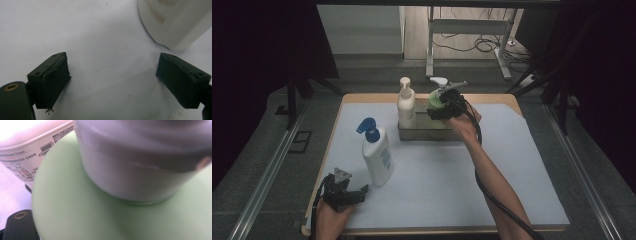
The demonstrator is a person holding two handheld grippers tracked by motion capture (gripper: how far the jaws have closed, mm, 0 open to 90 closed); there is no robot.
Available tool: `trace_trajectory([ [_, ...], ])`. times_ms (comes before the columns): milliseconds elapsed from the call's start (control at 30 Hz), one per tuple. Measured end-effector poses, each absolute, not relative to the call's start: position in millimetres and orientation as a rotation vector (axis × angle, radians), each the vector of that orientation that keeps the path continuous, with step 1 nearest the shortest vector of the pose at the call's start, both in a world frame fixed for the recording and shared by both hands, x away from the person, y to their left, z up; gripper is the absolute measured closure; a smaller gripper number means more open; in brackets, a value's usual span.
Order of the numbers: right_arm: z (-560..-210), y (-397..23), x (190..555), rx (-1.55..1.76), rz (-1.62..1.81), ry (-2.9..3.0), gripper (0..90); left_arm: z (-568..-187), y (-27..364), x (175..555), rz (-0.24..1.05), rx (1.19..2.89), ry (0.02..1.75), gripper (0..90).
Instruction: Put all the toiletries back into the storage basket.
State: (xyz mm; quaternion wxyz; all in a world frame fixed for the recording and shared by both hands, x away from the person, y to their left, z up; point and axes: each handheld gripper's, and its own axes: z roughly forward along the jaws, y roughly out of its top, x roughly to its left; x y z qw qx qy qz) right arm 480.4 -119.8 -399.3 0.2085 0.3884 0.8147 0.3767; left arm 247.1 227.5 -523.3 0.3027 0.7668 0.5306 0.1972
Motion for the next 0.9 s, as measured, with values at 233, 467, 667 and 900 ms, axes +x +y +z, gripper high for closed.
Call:
trace_trajectory([
  [233,-406.0,-122.8,483.2,1.110,1.058,2.270,11.9,-523.3,227.6,247.2,0.523,2.033,1.406,11.1],
  [467,-406.5,-124.0,485.7,1.095,1.063,2.285,11.5,-523.3,227.4,247.1,0.523,2.033,1.407,11.1],
  [667,-407.1,-124.2,487.4,1.102,1.069,2.286,11.3,-523.3,227.5,247.1,0.523,2.033,1.406,11.1],
  [900,-408.1,-126.4,485.4,1.083,1.047,2.314,6.4,-523.3,227.4,247.1,0.523,2.033,1.407,11.1],
])
